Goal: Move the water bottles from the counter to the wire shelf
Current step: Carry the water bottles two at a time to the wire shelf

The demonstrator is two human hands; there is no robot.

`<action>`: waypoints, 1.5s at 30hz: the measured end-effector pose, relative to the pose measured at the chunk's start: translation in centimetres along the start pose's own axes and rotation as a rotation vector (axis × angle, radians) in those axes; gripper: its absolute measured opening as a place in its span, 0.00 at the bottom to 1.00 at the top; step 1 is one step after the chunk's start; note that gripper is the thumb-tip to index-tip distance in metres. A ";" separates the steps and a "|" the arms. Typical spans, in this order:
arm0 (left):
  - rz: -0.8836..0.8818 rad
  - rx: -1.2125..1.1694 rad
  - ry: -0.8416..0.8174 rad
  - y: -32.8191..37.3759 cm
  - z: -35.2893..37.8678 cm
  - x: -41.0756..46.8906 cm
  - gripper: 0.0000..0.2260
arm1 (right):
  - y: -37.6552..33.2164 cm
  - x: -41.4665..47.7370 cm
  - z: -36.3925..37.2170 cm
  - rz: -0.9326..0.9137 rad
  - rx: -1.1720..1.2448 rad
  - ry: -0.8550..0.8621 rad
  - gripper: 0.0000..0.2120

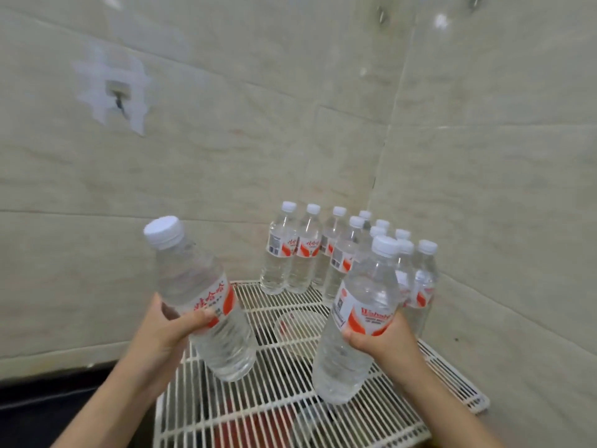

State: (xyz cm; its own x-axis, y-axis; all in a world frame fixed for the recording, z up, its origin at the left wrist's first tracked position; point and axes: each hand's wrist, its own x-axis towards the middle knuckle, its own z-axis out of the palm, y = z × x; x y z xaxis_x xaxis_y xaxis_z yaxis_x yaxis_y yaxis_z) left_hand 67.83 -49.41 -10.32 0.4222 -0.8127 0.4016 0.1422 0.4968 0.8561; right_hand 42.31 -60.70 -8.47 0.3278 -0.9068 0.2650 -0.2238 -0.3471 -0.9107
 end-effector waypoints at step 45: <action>-0.291 0.283 0.004 -10.0 8.0 17.0 0.28 | 8.0 10.9 5.7 0.095 -0.074 -0.107 0.34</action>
State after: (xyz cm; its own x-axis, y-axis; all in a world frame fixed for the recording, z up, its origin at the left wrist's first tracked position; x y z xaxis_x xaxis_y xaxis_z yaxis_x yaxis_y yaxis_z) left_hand 66.40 -70.61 -9.41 0.4045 -0.9055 0.1282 0.0043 0.1420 0.9899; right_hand 49.33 -72.00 -14.65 0.3968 -0.9072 0.1398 -0.3239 -0.2809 -0.9034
